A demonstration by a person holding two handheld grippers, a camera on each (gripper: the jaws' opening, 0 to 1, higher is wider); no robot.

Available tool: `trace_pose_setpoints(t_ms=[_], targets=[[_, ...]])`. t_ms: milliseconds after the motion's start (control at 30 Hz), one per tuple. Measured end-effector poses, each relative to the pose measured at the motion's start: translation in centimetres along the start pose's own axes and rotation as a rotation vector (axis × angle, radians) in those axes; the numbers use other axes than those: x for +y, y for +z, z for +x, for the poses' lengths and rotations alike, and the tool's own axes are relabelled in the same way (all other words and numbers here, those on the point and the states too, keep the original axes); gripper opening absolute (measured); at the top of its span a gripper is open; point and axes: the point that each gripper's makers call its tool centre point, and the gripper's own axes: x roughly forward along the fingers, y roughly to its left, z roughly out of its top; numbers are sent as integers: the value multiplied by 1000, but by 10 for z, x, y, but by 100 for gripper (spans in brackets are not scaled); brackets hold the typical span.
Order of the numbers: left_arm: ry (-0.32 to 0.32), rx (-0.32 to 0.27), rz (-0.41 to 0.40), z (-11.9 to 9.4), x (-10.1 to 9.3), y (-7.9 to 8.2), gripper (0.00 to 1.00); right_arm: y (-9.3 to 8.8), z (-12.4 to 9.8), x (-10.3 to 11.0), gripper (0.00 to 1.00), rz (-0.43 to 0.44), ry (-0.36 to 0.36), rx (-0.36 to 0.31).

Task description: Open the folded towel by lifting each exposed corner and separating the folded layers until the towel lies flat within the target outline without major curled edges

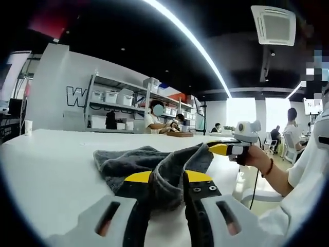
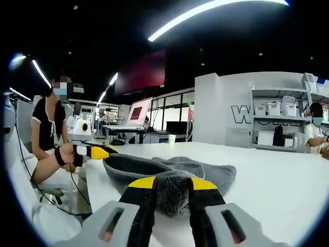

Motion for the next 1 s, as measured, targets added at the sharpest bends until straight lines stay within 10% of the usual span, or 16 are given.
trace_pose_setpoints(t_ms=[233, 1000], targets=[[16, -42, -13, 3, 2, 2, 15, 0, 5, -2, 22, 4, -20, -18], [3, 87, 104, 4, -3, -15, 3, -3, 3, 3, 0, -27, 22, 9]])
